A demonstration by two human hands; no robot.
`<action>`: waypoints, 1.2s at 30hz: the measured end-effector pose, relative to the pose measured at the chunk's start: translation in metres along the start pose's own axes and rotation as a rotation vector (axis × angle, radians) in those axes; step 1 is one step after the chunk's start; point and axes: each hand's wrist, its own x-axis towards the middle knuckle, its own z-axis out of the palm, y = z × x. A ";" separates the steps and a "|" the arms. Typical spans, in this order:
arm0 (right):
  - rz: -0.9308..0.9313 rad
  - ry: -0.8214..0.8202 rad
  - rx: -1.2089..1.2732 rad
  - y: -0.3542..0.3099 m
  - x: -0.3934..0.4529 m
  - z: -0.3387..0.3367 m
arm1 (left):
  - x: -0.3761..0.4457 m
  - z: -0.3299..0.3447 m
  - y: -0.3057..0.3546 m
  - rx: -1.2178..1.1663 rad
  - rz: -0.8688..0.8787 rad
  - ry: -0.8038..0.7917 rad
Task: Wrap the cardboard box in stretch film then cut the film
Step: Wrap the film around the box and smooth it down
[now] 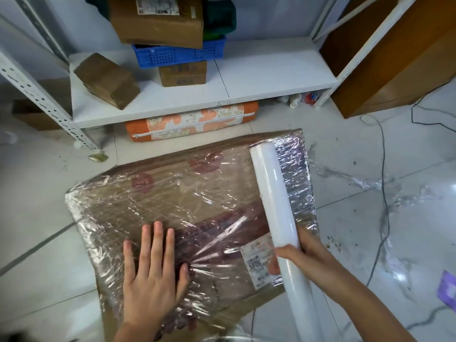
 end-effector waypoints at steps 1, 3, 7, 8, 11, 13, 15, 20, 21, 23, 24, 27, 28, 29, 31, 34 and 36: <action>0.015 -0.017 0.026 0.002 -0.001 -0.006 | -0.001 0.000 0.001 0.007 -0.002 0.013; -0.005 -0.038 -0.005 0.009 -0.002 -0.015 | -0.002 0.001 0.002 0.020 0.001 0.028; -0.083 -0.026 -0.097 0.017 -0.001 -0.023 | -0.005 0.001 0.004 0.030 0.019 0.037; -0.097 0.000 -0.114 0.018 0.000 -0.024 | -0.005 0.001 0.004 0.026 0.020 0.036; -0.125 0.148 -0.144 0.017 0.003 -0.022 | -0.003 0.001 0.003 0.010 0.013 0.035; -0.130 0.208 -0.148 0.014 0.006 -0.023 | 0.000 0.001 0.001 0.002 0.016 0.026; -0.124 0.197 -0.174 0.010 0.009 -0.024 | 0.002 0.003 -0.001 0.014 0.029 0.018; -0.097 0.260 -0.105 0.009 0.016 -0.028 | -0.001 0.001 0.000 0.032 0.021 -0.005; -0.068 0.253 -0.066 0.008 0.017 -0.031 | -0.001 0.000 0.001 0.024 0.021 -0.010; -0.047 0.230 -0.054 0.007 0.016 -0.035 | 0.002 -0.001 -0.002 0.005 0.020 -0.027; -0.066 0.223 -0.102 0.005 0.014 -0.037 | 0.004 -0.001 -0.004 -0.002 0.017 -0.036; -0.173 0.275 -0.229 0.002 0.008 -0.039 | 0.010 0.000 -0.006 -0.034 0.009 -0.047; -0.198 0.296 -0.256 0.001 0.007 -0.039 | 0.012 0.000 -0.006 -0.040 0.010 -0.044; -0.210 0.324 -0.273 0.003 0.008 -0.041 | 0.013 0.000 -0.006 -0.042 0.012 -0.038; -0.224 0.393 -0.285 0.009 0.012 -0.048 | 0.014 0.000 -0.007 -0.041 0.018 -0.024; -0.210 0.493 -0.299 0.016 0.021 -0.059 | 0.016 0.001 -0.008 -0.032 0.026 -0.006; -0.178 0.529 -0.234 0.019 0.025 -0.064 | 0.014 0.002 -0.008 -0.026 0.030 -0.008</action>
